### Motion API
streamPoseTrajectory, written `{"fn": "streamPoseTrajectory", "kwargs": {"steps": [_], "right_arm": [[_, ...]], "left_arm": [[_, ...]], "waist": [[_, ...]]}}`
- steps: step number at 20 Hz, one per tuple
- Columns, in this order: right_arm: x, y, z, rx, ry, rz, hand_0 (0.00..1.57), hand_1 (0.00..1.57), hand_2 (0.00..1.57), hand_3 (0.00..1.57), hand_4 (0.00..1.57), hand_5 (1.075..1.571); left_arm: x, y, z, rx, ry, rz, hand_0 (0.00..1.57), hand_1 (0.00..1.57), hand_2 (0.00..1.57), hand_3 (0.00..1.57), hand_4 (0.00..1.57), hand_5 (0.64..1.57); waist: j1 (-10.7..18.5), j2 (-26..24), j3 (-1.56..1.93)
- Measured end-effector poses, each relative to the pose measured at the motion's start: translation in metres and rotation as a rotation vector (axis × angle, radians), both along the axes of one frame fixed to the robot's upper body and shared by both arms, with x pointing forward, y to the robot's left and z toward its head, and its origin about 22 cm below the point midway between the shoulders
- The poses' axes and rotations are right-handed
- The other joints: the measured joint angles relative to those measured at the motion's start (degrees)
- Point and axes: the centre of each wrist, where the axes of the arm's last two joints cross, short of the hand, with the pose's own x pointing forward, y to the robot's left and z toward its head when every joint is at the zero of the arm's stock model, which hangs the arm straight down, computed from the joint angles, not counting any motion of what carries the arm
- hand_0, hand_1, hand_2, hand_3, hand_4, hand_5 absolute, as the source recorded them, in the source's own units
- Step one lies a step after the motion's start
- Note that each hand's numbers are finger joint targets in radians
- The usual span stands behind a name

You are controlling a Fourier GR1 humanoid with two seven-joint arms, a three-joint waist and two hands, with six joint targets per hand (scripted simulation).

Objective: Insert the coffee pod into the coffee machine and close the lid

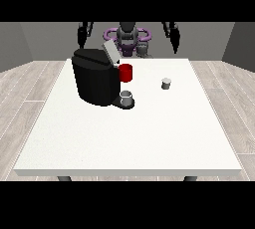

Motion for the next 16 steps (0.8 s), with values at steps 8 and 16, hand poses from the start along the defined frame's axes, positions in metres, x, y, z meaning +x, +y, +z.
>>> {"fn": "streamPoseTrajectory", "kwargs": {"steps": [8,16], "right_arm": [[0.002,0.0,-0.004,-0.026,-0.014,-0.054,0.0,0.0,0.0,0.0,0.0,1.571],[0.007,0.011,-0.002,-0.108,-0.053,-0.122,0.0,0.0,0.0,0.0,0.0,1.571]], "left_arm": [[0.007,0.03,0.01,0.16,-0.094,-0.148,0.0,0.0,0.0,0.0,0.0,1.571],[0.026,0.051,0.019,0.343,-0.132,-0.228,0.0,0.0,0.0,0.0,0.0,1.571]], "waist": [[-1.0,1.6,0.45],[-3.2,3.5,0.53]]}}
